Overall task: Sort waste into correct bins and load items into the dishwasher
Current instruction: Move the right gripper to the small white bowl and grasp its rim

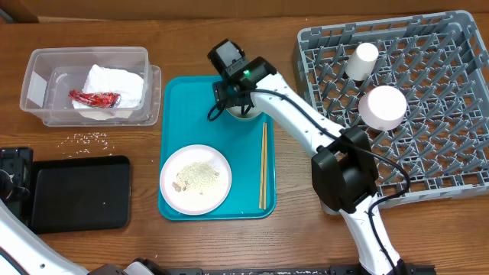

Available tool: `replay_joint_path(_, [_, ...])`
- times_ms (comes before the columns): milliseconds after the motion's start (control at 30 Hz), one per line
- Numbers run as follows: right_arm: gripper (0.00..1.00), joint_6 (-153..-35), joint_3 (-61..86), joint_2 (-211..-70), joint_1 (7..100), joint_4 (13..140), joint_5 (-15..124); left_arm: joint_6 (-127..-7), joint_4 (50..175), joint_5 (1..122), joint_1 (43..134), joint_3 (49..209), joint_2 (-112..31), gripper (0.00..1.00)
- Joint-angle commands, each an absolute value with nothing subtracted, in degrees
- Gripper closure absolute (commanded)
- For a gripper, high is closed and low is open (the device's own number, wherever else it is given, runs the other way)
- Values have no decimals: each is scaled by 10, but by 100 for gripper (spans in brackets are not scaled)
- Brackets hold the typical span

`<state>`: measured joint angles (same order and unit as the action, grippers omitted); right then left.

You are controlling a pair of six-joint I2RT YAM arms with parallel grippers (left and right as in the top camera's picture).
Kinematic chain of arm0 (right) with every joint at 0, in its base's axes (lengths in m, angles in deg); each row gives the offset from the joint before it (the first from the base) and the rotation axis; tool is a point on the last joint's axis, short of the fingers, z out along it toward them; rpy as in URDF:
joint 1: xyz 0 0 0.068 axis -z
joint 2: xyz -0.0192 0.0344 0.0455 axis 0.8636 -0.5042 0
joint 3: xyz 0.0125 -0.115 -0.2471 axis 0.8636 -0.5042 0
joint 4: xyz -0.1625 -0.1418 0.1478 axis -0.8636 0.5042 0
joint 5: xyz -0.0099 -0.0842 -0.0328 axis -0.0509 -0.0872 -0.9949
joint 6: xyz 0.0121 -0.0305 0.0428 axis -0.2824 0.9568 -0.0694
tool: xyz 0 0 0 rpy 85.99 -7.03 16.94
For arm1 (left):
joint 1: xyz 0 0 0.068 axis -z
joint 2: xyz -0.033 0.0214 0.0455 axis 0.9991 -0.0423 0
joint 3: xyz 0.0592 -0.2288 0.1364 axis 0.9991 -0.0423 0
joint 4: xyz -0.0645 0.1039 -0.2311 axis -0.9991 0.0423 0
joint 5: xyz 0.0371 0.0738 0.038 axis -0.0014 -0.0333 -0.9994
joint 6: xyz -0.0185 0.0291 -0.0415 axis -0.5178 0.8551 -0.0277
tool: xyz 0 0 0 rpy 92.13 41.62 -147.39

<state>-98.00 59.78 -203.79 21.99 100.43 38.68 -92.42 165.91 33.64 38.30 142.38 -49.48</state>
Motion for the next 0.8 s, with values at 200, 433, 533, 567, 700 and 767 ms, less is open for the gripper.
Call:
replay_joint_path(200, [38,-985,573,-2064,199,992,361,-936,1660,336,381,1427,-487,0])
replay_joint_path(433, [43,-984,549,-2068,199,992,362,-936,1660,336,381,1427,-487,0])
replay_joint_path(533, [47,-984,541,-2068,199,993,363,-936,1660,336,381,1427,-487,0])
replay_joint_path(567, [50,-984,541,-2068,198,994,363,-936,1660,336,381,1427,-487,0])
replay_joint_path(700, [63,-984,545,-2067,194,1002,363,-936,1660,336,381,1427,-487,0])
replay_joint_path(767, [68,-985,553,-2068,193,1010,363,-936,1660,336,381,1427,-486,0])
